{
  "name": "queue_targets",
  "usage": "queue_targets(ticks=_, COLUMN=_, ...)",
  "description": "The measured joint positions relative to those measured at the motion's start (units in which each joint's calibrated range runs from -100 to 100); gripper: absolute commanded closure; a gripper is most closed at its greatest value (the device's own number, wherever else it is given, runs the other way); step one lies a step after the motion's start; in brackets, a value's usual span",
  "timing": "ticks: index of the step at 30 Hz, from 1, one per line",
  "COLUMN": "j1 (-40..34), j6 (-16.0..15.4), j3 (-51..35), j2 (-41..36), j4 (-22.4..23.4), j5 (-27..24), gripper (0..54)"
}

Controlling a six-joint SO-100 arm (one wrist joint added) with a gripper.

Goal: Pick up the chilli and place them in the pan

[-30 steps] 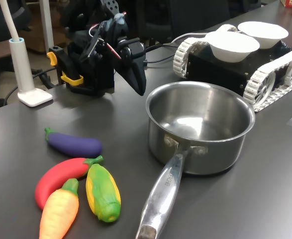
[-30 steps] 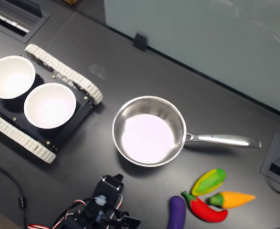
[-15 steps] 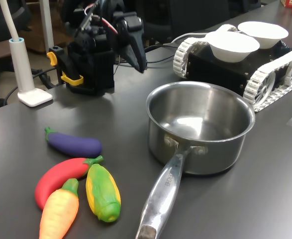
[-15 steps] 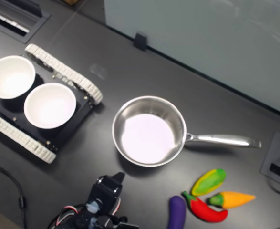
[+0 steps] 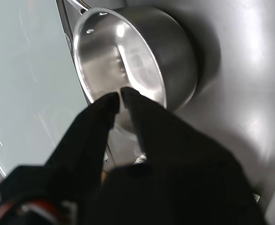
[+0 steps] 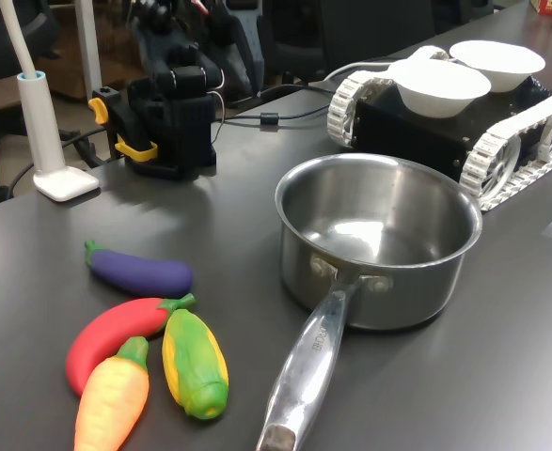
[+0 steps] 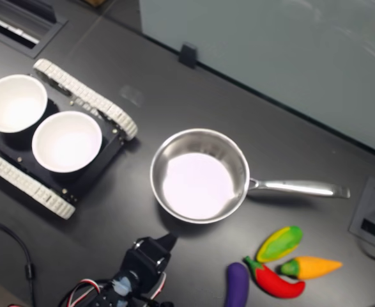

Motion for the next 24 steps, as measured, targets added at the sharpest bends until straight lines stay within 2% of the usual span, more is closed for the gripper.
queue_targets(ticks=10, j1=6.16, j6=0.00, j3=-12.58, j2=8.84, j4=0.00, j5=1.22, gripper=53.6)
queue_targets(ticks=24, j1=17.27, j6=0.00, j3=-25.34, j2=22.73, j4=0.00, j5=2.20, gripper=53.6)
